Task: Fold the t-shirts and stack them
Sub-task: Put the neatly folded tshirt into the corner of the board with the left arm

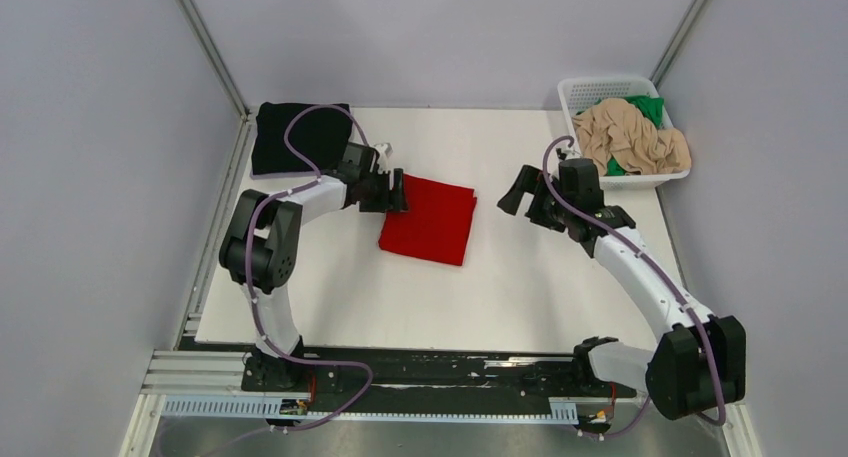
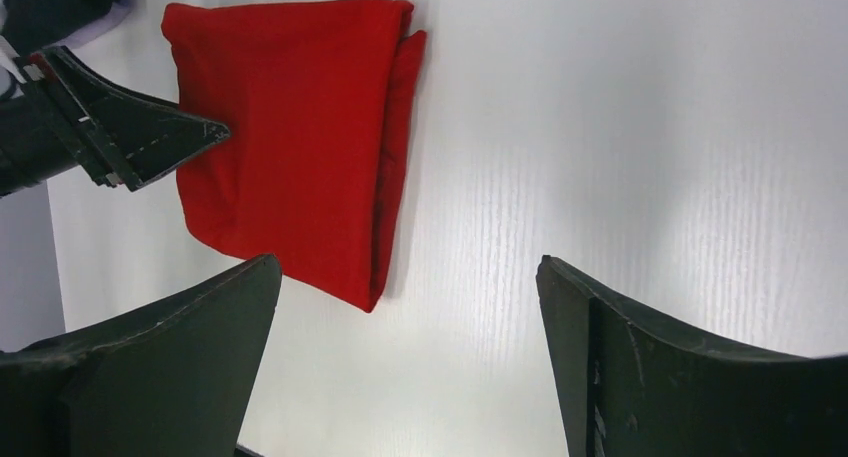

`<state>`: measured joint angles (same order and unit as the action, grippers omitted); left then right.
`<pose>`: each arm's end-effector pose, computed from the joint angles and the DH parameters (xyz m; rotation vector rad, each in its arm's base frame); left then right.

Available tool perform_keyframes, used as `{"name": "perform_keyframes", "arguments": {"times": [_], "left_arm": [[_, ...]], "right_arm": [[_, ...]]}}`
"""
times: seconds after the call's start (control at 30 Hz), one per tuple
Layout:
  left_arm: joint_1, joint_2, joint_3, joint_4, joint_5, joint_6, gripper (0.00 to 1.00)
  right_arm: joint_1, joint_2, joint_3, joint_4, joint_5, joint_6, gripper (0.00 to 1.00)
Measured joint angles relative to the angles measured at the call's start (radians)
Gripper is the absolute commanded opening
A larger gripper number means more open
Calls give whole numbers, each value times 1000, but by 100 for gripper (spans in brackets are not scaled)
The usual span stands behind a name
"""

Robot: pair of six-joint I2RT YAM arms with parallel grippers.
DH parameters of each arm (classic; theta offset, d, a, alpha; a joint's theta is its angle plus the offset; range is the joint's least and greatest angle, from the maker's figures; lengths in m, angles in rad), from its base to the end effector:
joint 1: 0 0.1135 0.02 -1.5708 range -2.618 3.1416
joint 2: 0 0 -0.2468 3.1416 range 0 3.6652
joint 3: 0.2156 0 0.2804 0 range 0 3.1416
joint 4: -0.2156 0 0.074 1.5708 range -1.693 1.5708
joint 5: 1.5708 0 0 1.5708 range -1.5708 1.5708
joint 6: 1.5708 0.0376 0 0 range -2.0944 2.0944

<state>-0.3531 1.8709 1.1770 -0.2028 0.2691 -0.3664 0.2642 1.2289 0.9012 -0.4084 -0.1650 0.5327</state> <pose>0.3819 -0.1514 0.1341 0.1032 2.5311 -0.6328 0.2863 0.0838 0.2401 0.2309 2.3581 0.5878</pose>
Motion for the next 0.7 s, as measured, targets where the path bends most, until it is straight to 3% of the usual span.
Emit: {"name": "perform_keyframes", "arguments": {"times": [0.17,0.27,0.3,0.7], "left_arm": [[-14,50,17,17,21,3,36],[-42,72,42,5,-3,6,7],[-56,80,54,-2,-22,6,3],[-191,181,330,-278,-438,67,0]], "right_arm": [[-23,-72,-5,-23,44,-16,100],[-34,-79,-12,-23,62,-22,100],[-38,-79,-18,-25,64,-23,100],[-50,-78,-53,-51,210,-34,100]]}}
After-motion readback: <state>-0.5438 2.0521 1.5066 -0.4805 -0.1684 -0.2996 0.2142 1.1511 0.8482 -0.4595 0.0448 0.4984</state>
